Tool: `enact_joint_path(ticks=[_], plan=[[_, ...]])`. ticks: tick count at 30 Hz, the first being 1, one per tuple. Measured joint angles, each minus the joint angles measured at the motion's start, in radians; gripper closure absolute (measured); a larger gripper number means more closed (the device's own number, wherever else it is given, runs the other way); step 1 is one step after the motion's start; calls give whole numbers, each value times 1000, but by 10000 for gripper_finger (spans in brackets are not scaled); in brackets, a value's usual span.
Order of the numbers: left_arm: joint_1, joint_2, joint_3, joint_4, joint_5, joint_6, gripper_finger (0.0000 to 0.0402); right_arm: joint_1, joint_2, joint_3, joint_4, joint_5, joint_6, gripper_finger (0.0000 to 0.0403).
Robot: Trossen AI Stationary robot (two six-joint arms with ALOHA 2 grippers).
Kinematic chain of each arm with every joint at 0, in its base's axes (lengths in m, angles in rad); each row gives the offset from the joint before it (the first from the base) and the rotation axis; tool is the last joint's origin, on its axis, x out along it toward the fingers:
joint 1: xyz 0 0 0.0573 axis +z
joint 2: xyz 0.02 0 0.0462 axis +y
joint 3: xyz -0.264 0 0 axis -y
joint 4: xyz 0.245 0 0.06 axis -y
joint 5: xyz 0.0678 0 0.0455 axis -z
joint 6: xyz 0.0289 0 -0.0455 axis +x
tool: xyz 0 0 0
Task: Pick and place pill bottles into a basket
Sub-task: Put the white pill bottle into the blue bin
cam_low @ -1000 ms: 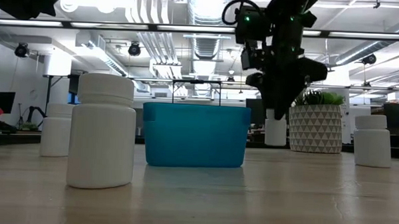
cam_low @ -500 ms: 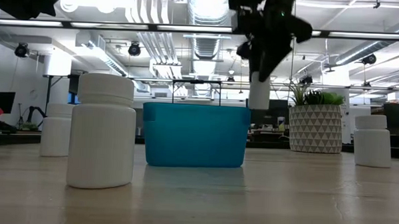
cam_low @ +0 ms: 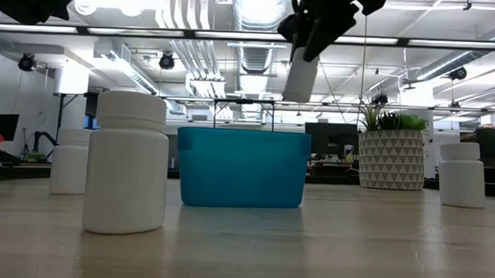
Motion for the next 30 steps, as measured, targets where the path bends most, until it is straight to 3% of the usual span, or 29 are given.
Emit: enact_joint_path(ticks=[9, 16, 30], plan=[[0, 0, 0, 0, 0, 25, 402, 0, 1, -10, 76, 4, -2, 248], [0, 0, 0, 0, 0, 27, 402, -3, 105, 9, 89, 30, -7, 248], [0, 0, 0, 0, 0, 21, 402, 4, 373, 303, -102, 26, -57, 247]])
